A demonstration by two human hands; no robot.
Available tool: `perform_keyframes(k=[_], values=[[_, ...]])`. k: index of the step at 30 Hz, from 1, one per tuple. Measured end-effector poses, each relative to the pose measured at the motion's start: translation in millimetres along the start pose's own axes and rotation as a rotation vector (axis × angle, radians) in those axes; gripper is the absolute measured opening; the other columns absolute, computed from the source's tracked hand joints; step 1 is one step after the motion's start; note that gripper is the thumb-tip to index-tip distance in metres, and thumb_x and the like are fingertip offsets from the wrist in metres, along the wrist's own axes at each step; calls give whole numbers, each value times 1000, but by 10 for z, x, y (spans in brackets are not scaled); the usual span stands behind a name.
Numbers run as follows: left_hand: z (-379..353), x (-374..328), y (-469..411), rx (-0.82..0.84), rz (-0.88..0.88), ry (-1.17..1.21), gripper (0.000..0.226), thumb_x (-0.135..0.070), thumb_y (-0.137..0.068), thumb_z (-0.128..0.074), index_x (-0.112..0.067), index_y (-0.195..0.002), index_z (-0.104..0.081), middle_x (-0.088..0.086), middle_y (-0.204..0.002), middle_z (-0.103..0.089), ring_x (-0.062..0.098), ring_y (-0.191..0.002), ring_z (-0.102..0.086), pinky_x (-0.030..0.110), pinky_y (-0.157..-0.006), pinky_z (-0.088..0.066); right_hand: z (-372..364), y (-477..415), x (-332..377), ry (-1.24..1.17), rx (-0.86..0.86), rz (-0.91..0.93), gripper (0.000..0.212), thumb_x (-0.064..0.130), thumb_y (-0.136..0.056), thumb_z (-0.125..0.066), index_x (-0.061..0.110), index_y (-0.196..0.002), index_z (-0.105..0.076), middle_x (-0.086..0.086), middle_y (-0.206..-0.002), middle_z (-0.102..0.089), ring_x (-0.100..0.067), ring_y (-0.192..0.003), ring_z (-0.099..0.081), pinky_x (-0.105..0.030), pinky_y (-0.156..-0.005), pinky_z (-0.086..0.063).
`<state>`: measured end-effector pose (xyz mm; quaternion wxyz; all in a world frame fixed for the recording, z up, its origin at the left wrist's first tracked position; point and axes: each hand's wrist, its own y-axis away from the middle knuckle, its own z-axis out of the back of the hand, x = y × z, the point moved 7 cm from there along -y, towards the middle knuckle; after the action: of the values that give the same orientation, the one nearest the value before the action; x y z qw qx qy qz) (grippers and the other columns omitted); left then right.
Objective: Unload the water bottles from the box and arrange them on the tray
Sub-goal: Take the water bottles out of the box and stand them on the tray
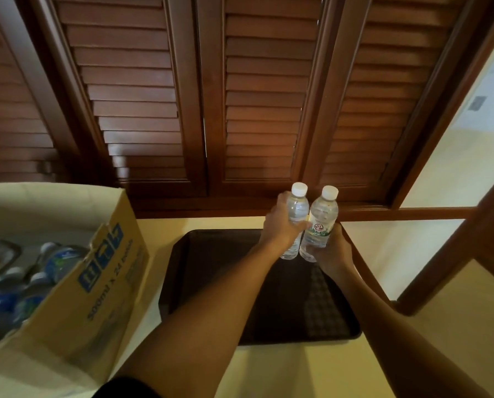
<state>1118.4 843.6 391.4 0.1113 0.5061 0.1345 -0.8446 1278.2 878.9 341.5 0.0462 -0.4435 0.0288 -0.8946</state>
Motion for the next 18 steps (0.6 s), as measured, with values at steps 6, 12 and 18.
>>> perform_keyframes(k=[6,12,18], values=[[87,31,74,94,29,-31,106,-37,-76,-88,-26,-159,-22,4,-156,-43,28,-143,-43,47,-112,-41,76,133,91,76,38,65,61,21,-81,-85,21,-134,-54,-2,-125,-69,-27,-114,-68,-38,-88,-56],[916,-198,478,38,-100,-181,72,-34,-88,-76,-27,-151,-43,2,-152,-47,22,-140,-43,40,-109,-42,402,612,389,46,-110,62,54,18,-88,-79,10,-135,-53,-15,-135,-62,-36,-119,-62,-45,-90,-50],[2107,-420,1067,-71,-192,-269,34,-32,-94,-69,-28,-128,-65,-6,-133,-60,5,-120,-52,20,-91,-39,175,930,1294,10,14,176,41,28,-93,-73,16,-130,-59,-1,-120,-61,-20,-111,-61,-40,-90,-47]])
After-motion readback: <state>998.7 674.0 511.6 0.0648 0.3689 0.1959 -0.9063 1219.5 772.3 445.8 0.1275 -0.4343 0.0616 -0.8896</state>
